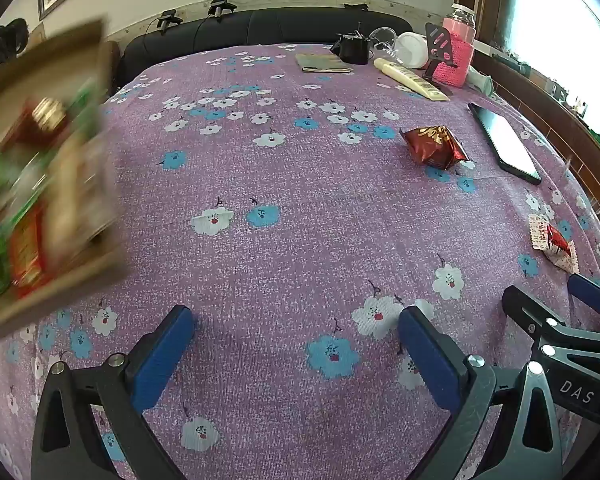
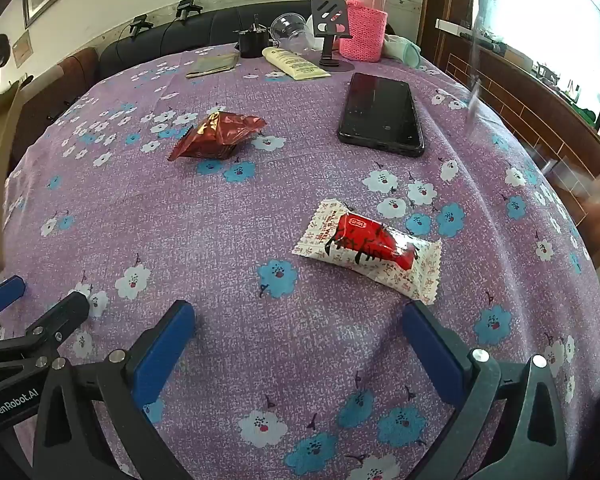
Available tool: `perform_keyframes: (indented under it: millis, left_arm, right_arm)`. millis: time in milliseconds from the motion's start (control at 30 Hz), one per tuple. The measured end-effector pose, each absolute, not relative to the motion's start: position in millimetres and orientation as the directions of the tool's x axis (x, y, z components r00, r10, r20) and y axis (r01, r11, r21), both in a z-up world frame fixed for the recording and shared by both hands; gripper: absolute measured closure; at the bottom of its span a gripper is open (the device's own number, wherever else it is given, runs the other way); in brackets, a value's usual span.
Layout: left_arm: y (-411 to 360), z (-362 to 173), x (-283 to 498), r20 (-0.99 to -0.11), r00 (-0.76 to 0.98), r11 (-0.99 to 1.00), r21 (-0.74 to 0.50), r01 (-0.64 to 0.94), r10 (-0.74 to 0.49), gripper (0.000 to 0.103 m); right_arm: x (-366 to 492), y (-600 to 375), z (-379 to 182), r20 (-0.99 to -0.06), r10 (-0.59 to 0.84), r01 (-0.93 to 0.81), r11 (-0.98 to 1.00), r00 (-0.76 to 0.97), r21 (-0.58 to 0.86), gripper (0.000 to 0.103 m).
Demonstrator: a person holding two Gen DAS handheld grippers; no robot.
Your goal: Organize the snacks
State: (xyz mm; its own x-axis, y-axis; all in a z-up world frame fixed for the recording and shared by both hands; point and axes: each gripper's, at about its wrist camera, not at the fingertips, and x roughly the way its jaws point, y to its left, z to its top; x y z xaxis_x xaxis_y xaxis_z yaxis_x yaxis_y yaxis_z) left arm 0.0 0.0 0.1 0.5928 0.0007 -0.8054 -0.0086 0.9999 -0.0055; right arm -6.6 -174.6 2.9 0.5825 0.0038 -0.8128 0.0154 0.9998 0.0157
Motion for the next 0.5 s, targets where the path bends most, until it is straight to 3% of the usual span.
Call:
perform_keyframes:
  millis: [500]
  left_arm:
    - [0.0,0.2,-0.2,-0.806,0.592,1.0,-0.005,-0.009,0.001,0.0]
  right_arm:
    - [-7.6,-174.0,3.4,-0.811,0.005,0.016,1.0,0.585,0.018,0.0]
